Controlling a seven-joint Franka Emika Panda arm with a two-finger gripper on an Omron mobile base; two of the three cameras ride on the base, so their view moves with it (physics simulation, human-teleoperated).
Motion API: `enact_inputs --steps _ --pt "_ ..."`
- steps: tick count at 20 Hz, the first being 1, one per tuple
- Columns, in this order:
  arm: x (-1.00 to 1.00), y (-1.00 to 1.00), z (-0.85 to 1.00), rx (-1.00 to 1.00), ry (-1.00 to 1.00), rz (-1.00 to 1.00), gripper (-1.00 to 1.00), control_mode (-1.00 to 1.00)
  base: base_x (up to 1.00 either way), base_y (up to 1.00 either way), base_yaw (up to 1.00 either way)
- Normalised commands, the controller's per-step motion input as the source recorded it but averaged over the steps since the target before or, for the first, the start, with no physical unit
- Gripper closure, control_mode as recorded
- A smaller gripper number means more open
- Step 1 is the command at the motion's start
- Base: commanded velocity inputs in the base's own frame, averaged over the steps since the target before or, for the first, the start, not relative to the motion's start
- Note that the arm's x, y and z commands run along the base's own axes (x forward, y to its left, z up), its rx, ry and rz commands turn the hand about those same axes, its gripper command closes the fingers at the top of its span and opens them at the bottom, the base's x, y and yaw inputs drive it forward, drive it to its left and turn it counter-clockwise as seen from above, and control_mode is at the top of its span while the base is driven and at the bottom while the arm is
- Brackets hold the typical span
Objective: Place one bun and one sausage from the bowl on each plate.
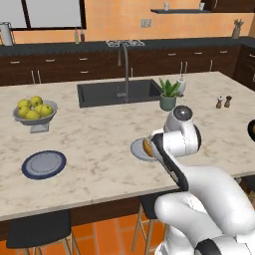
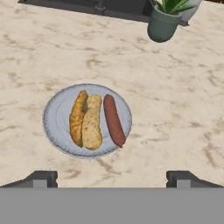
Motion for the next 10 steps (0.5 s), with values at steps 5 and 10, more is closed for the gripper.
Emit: enact_inputs --steps 5,10 --pt "-0.99 -0.19 0.79 0.15 0.23 -0.17 -1.00 -1.00 0.00 0.00 0.00" --pt "-1.00 -0.05 0.24 0.09 -0.11 -0.04 -1.00 -1.00 0.00 0.00 0.00"
